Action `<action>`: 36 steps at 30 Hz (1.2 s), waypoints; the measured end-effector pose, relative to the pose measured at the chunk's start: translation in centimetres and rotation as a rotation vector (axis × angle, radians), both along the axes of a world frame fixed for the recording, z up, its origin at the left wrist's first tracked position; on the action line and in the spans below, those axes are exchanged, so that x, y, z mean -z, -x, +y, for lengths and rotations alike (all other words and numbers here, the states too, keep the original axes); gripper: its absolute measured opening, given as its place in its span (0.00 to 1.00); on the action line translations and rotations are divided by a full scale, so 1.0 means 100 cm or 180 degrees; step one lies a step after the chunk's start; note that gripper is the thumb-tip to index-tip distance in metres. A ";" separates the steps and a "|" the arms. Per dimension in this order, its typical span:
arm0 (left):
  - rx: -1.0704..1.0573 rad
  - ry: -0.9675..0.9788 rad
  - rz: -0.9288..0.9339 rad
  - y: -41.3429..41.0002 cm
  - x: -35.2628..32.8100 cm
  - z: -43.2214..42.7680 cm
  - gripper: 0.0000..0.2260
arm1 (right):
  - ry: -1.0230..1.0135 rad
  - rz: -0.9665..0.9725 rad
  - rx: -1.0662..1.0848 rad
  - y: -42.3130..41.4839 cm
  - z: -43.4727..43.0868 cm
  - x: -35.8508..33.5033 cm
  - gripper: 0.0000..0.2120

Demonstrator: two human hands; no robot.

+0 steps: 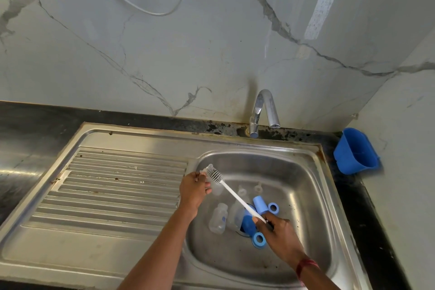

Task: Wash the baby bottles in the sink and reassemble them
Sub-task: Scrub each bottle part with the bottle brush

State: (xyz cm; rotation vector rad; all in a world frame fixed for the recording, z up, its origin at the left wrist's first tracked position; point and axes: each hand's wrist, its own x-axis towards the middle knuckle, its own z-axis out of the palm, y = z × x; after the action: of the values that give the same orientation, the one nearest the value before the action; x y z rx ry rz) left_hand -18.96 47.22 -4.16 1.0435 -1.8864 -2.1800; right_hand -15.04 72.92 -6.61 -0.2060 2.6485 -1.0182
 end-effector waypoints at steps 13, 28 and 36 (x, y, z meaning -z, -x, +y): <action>0.1059 0.2817 0.0290 -0.002 0.005 0.000 0.06 | -0.0444 0.0477 0.0025 -0.011 -0.008 -0.010 0.15; 0.0927 0.3220 0.0240 -0.013 0.014 -0.017 0.10 | -0.0288 -0.0081 0.0026 -0.020 -0.014 -0.022 0.17; 0.1695 0.3782 0.1045 -0.012 0.021 -0.021 0.06 | -0.0273 -0.0180 0.0034 -0.013 -0.022 -0.029 0.15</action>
State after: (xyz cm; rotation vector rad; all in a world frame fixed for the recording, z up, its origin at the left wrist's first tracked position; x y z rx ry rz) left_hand -17.72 45.08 -6.25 -0.0413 -2.7543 -0.8082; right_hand -13.70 70.74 -3.75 -0.1423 2.6382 -0.8978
